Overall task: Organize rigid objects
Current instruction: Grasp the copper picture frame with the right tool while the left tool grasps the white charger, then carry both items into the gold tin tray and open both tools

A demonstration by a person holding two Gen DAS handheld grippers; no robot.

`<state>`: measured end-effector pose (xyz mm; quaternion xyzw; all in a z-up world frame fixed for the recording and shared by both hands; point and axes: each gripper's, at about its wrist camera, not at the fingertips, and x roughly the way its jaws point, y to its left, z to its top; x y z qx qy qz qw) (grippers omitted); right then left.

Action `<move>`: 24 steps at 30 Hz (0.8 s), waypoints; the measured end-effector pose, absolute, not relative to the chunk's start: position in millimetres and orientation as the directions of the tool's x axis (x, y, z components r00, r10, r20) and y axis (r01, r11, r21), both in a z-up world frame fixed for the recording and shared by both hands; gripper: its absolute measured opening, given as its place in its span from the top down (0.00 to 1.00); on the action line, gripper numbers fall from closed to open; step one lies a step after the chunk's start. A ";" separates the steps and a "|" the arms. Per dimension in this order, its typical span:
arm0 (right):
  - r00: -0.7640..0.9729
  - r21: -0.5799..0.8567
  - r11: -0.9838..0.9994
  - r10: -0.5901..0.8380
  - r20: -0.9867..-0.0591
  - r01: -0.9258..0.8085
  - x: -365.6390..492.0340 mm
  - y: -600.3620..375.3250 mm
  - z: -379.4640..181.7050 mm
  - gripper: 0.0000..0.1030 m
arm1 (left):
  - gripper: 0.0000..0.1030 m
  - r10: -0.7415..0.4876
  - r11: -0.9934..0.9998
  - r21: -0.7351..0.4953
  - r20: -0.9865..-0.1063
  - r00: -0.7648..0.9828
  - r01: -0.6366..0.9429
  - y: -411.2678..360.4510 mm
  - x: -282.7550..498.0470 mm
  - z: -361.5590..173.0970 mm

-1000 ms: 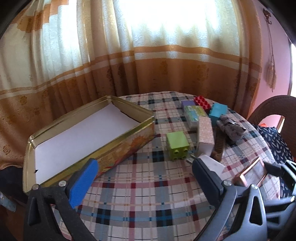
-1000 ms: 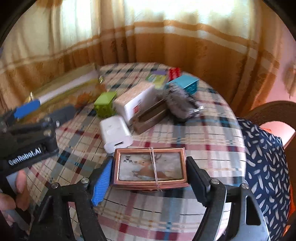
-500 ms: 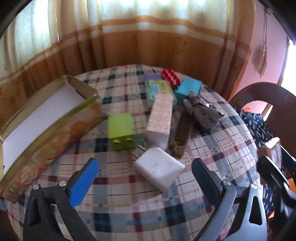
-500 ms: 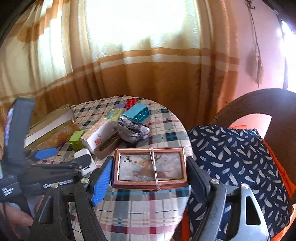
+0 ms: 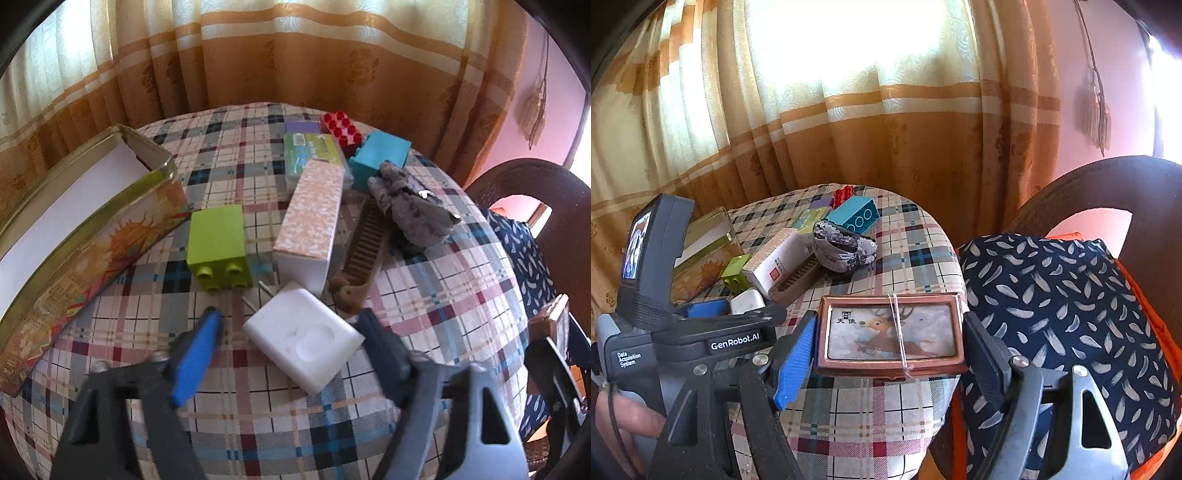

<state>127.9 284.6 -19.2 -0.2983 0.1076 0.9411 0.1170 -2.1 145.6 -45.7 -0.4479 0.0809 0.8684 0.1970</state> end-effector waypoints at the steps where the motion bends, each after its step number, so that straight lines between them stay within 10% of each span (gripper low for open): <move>1: -0.796 0.133 -0.950 0.155 -0.585 -0.283 128.2 283.8 -18.2 0.25 | 0.42 0.285 -0.905 -0.047 -0.805 -0.520 -0.423 145.5 -0.9 -44.9; 24: -0.849 0.069 -0.978 0.134 -0.511 -0.196 118.0 234.3 21.3 0.24 | 0.42 0.333 -0.916 -0.064 -0.672 -0.661 -0.396 82.5 9.5 -1.6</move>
